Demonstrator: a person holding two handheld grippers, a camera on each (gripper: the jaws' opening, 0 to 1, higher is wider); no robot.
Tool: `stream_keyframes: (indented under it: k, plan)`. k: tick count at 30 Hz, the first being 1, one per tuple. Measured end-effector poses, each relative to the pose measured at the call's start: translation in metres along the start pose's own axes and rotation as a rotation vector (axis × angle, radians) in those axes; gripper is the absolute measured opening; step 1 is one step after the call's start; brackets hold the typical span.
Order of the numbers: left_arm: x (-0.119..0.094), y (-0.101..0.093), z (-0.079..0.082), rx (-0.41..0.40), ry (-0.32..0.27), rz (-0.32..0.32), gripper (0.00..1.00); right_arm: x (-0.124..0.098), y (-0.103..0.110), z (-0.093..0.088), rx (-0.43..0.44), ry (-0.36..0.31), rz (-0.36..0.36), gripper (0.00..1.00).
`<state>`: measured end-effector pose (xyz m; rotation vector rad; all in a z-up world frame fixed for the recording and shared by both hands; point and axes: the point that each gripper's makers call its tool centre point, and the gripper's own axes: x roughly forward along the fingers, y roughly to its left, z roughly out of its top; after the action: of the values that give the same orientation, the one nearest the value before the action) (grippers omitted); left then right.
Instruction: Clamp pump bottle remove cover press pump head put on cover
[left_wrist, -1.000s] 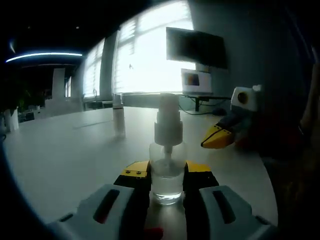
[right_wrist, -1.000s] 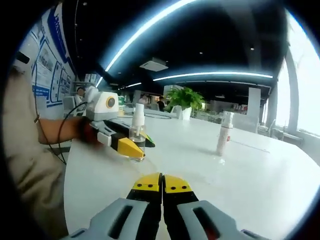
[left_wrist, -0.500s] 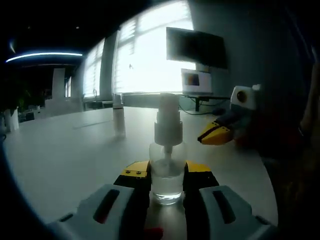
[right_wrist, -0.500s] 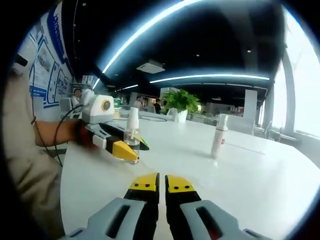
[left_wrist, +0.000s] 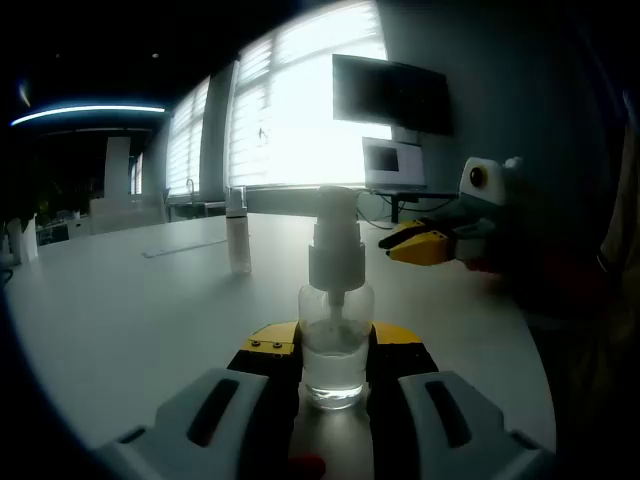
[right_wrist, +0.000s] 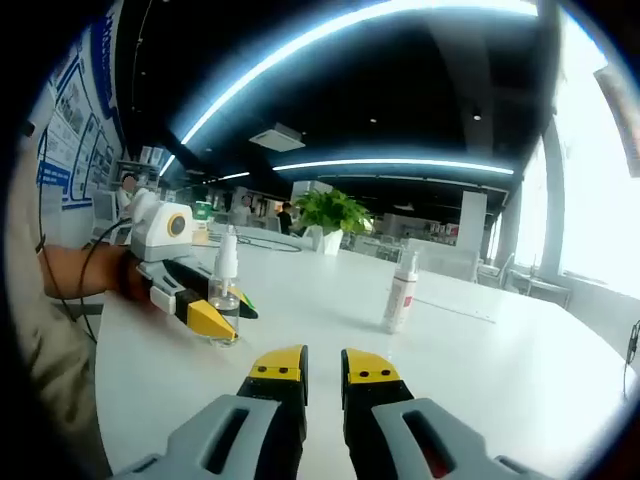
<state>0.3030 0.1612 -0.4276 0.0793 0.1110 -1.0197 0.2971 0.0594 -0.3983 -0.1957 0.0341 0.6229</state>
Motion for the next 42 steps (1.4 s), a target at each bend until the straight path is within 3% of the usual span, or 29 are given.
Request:
stream_keyframes:
  k: [18, 32, 42]
  plan:
    - [0.000, 0.000, 0.000, 0.002, 0.000, 0.000, 0.16, 0.035, -0.038, -0.017, 0.012, 0.114, -0.108, 0.22]
    - [-0.001, -0.001, 0.000, 0.003, -0.001, 0.000, 0.16, 0.054, -0.042, -0.039, 0.038, 0.193, -0.108, 0.23]
    - [-0.001, 0.000, 0.000, 0.003, -0.001, 0.000, 0.16, 0.058, -0.037, -0.041, 0.069, 0.195, -0.100, 0.20]
